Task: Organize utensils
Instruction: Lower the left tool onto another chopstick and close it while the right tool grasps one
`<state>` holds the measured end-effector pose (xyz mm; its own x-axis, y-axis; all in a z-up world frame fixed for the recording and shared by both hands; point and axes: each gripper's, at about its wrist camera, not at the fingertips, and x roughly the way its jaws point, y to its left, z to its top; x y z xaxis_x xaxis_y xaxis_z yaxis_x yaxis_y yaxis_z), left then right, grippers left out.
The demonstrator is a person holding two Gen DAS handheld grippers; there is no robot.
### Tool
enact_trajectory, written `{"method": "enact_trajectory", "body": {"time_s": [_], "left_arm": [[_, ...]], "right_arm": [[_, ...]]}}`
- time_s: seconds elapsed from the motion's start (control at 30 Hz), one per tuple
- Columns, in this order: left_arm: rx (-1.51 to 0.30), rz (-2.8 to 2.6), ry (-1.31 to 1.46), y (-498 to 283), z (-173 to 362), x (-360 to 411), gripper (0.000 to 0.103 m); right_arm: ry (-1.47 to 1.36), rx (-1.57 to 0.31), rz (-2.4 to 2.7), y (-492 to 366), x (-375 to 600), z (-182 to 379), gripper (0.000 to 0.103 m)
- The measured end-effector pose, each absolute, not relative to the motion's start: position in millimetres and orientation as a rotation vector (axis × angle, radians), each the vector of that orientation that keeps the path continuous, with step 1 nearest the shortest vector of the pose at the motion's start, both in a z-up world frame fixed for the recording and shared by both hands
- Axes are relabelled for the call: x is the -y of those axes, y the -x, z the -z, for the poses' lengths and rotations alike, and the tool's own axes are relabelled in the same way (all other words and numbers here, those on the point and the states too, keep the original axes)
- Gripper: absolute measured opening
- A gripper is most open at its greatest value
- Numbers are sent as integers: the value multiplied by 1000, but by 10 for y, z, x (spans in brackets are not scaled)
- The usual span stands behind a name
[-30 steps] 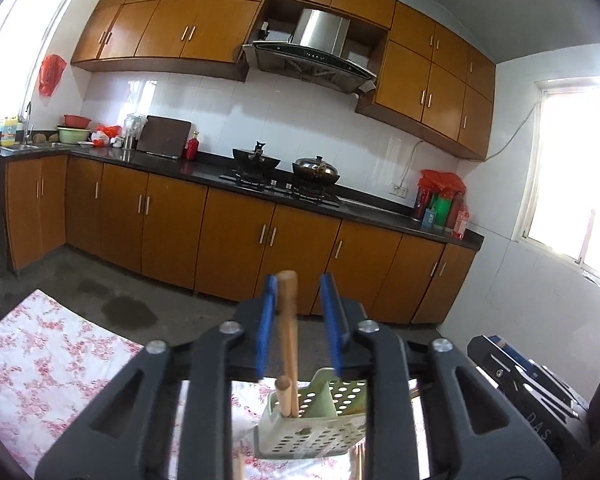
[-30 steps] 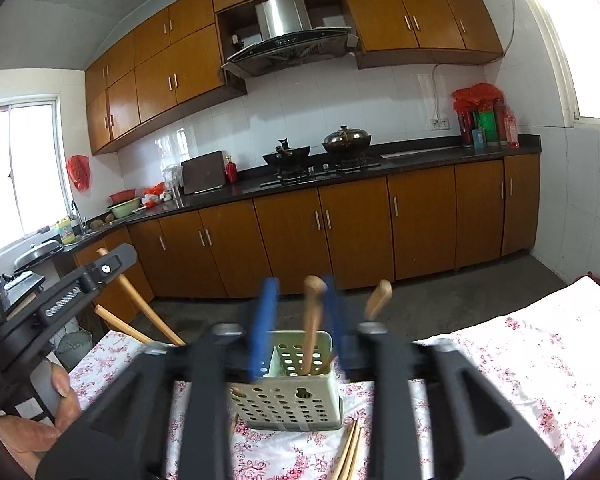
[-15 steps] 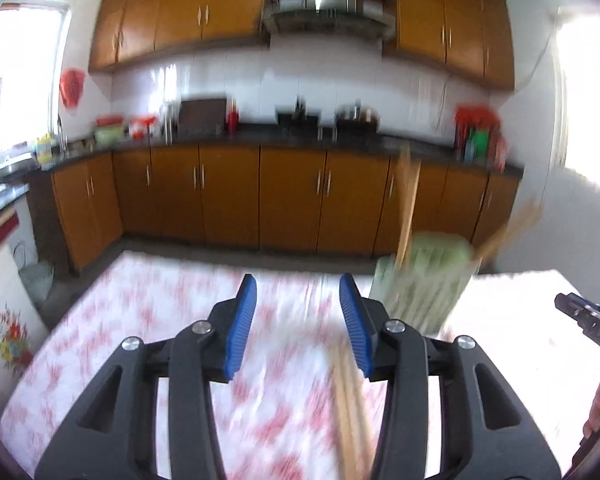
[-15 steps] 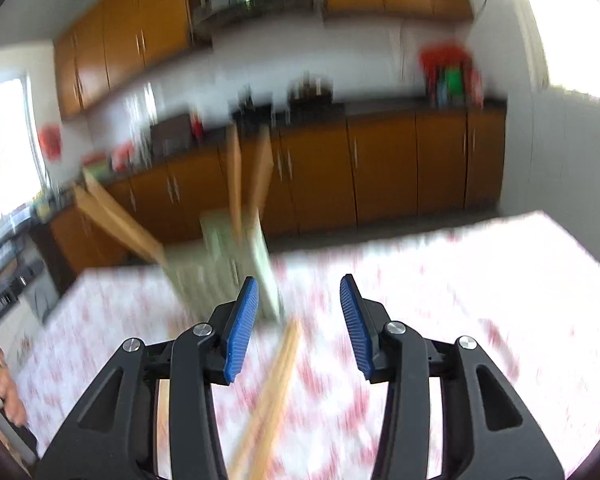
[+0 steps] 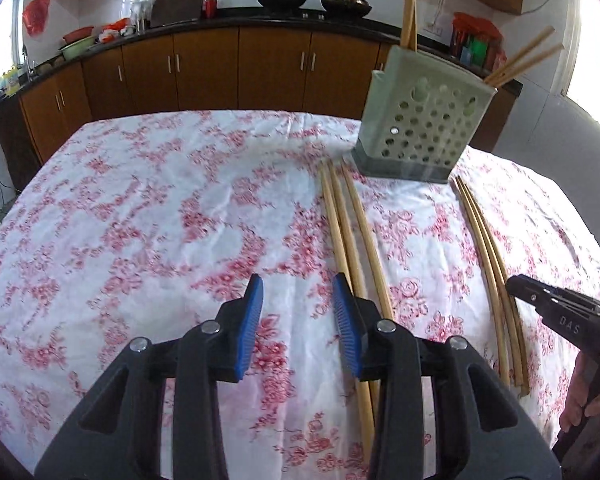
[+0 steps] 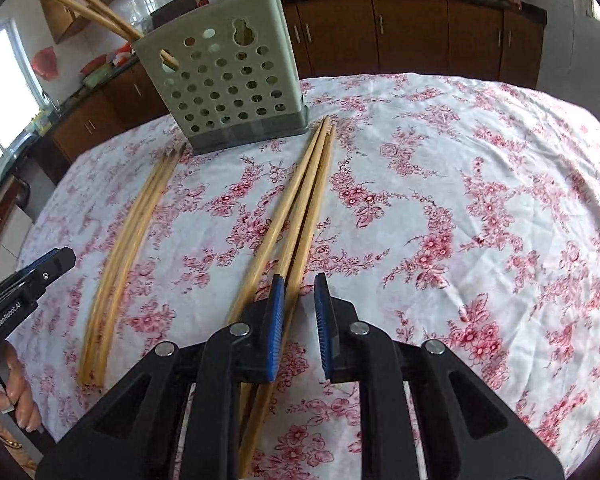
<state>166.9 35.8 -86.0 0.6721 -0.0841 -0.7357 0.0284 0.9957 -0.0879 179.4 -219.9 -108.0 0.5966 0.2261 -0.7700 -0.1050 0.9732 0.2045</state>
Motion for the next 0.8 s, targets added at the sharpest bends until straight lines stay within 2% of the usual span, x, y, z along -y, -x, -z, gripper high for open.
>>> {"method": "enact_trajectory", "body": {"time_s": [0.03, 0.07, 0.3, 0.7, 0.8], "left_arm": [[-839, 68, 72, -1674, 881, -342, 34], [-849, 79, 76, -1672, 909, -325, 33], [-886, 123, 61, -1696, 967, -185, 23], [-900, 109, -25, -1724, 1067, -26, 16], [-898, 85, -30, -1769, 1070, -53, 8]], "right_arm": [[-114, -917, -167, -1817, 2181, 1098, 9], [-92, -910, -139, -1834, 2175, 1114, 8], [-109, -900, -113, -1802, 2373, 1104, 7], [-137, -906, -117, -1754, 2438, 1095, 8], [-136, -907, -126, -1717, 2449, 1097, 8]]}}
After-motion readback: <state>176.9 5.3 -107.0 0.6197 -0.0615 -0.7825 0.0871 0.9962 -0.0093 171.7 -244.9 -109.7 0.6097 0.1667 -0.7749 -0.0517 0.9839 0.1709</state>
